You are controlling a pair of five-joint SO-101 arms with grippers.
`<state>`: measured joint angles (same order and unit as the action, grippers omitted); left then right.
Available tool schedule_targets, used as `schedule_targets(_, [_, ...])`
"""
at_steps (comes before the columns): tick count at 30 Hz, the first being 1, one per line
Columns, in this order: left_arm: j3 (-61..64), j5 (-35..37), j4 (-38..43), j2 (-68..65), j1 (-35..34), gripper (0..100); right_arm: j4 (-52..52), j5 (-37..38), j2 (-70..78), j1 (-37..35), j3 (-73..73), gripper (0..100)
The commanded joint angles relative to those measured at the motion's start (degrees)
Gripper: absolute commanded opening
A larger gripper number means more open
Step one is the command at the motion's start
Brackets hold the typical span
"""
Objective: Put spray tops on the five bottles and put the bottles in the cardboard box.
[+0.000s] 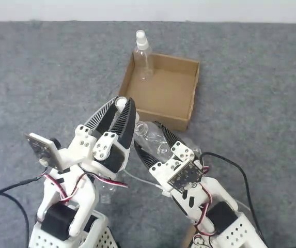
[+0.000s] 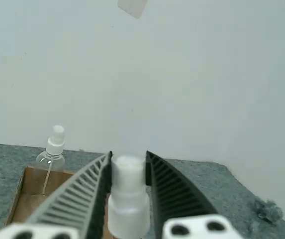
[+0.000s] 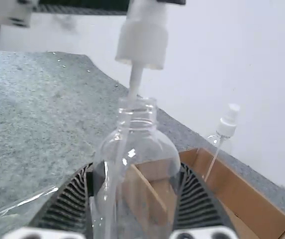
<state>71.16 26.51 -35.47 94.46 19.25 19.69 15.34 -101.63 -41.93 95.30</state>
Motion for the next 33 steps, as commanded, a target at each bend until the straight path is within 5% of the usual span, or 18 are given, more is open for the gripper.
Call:
schedule_targets(1, [-0.22,-1.23,0.7,0.09,0.09,2,0.04,0.35,-2.42,0.84,1.14,0.7])
schedule_targets(8, [1.45,-1.23,0.53,0.26,0.09,12,0.04,0.44,-2.42,1.01,1.14,0.7])
schedule_targets(26, [0.04,-1.49,-2.11,0.53,0.09,12,0.31,0.44,-2.42,1.01,1.14,0.7])
schedule_targets(33, [-0.31,-12.22,-6.33,0.53,-0.44,12,0.31,0.44,-2.42,1.01,1.14,0.7])
